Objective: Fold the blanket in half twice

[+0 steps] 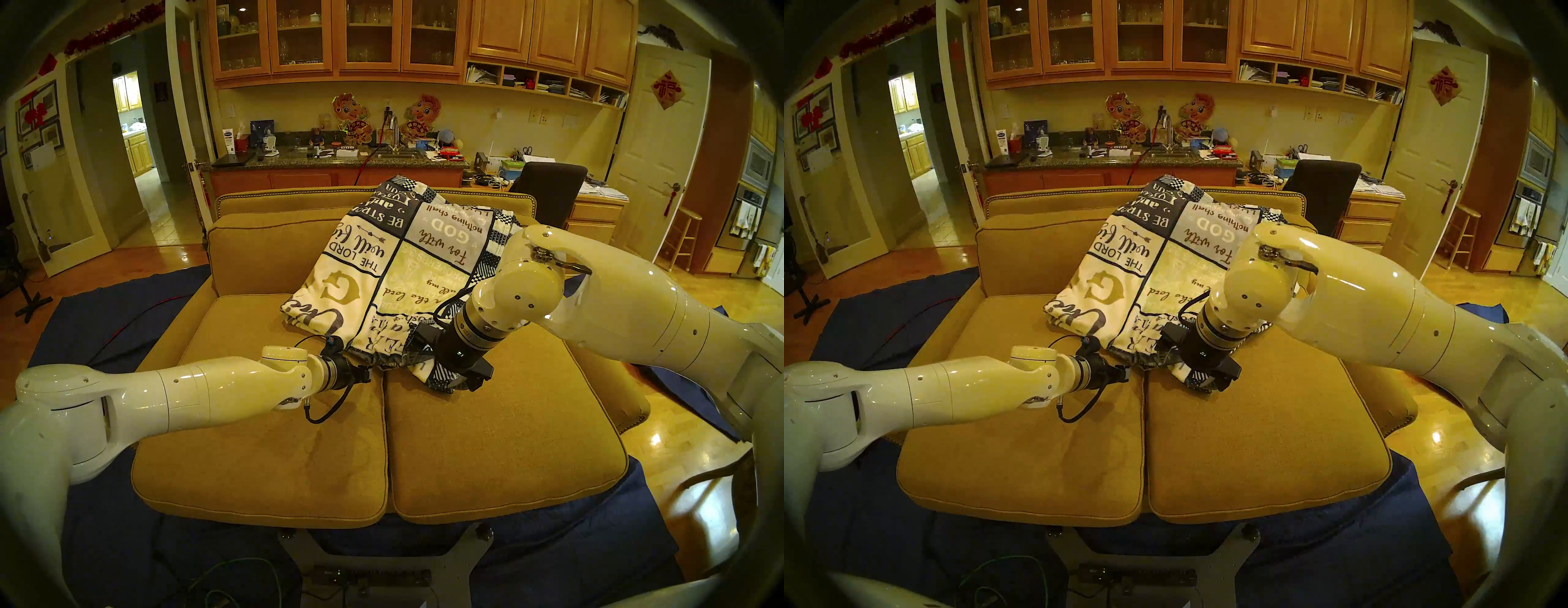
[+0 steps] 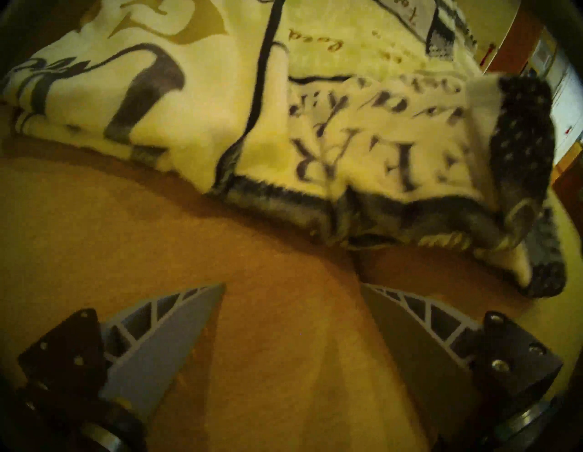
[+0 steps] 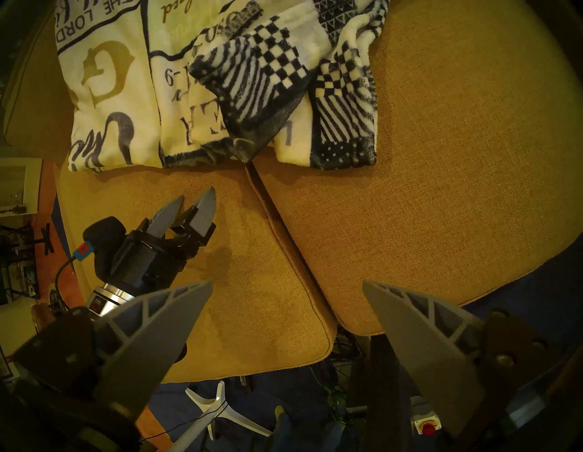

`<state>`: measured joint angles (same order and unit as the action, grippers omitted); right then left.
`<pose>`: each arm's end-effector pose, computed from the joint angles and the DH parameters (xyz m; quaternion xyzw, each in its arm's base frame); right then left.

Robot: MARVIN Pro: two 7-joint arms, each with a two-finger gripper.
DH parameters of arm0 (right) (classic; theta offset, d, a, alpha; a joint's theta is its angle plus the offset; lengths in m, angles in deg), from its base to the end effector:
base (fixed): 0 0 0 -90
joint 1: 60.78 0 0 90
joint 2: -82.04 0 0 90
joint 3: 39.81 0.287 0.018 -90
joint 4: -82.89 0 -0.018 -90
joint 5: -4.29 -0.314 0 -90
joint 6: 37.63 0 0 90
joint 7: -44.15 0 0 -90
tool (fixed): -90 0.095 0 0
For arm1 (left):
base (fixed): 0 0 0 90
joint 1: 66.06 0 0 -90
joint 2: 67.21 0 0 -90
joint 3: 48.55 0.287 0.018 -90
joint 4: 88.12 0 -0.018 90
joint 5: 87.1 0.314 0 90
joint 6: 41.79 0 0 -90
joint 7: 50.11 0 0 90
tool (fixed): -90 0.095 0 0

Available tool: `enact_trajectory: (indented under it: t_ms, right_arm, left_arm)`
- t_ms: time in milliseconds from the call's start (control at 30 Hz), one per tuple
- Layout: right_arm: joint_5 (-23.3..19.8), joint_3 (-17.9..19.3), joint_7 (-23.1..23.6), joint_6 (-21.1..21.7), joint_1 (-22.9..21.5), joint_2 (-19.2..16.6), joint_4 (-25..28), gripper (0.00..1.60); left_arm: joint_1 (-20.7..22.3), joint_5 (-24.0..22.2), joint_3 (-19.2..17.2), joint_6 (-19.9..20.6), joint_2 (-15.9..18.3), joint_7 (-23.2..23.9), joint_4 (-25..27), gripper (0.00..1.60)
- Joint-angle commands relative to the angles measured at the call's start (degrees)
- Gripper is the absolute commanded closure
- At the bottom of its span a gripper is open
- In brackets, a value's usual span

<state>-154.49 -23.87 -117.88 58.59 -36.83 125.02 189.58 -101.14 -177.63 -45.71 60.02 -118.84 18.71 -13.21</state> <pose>0.4001 0.0809 -0.1593 -0.9584 0.2213 -0.0864 0.1581 0.4597 -0.0315 -0.3691 0.9231 -0.1166 0.3557 0.0884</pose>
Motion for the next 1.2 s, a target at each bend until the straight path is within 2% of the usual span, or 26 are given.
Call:
enact_trajectory:
  t_ms: [0,100,267,300,433,500,567,700,1000,1167]
  right_arm:
    - [0.13,0.55,0.05,-0.07,-0.65,-0.08,0.12,0.0]
    - [0.13,0.55,0.05,-0.07,-0.65,-0.07,0.12,0.0]
    - [0.13,0.55,0.03,-0.09,-0.65,-0.06,0.12,0.0]
    - [0.13,0.55,0.03,-0.09,-0.65,-0.07,0.12,0.0]
    - [0.14,0.55,0.03,-0.1,-0.65,-0.07,0.13,0.0]
    - [0.14,0.55,0.03,-0.1,-0.65,-0.07,0.13,0.0]
    - [0.15,0.55,0.03,-0.1,-0.65,-0.07,0.13,0.0]
    - [0.14,0.55,0.03,-0.11,-0.65,-0.07,0.13,0.0]
    - [0.14,0.55,0.02,-0.11,-0.65,-0.07,0.13,0.0]
    - [0.15,0.55,0.02,-0.11,-0.65,-0.07,0.13,0.0]
  left_arm:
    - [2.81,5.63,1.49,-0.4,-1.95,-6.85,-2.35,0.0]
    - [3.54,6.96,1.84,-0.02,-2.4,-6.93,-2.89,0.0]
    - [4.68,10.68,1.86,-2.7,-3.89,-7.71,-4.39,0.0]
    - [5.38,11.5,2.47,-1.52,-4.11,-7.06,-4.56,0.0]
    - [5.99,13.62,3.46,-0.96,-4.48,-6.15,-5.19,0.0]
    - [5.54,14.01,3.02,-2.79,-4.51,-5.78,-5.53,0.0]
    - [4.37,14.05,1.94,-6.55,-4.78,-4.35,-6.32,0.0]
    - [3.68,13.58,0.85,-9.02,-5.22,-5.16,-6.06,0.0]
    - [0.55,10.97,-4.78,-17.41,-3.04,-12.08,-0.14,0.0]
    - [-1.64,6.78,-7.38,-21.53,-1.81,-15.22,3.59,0.0]
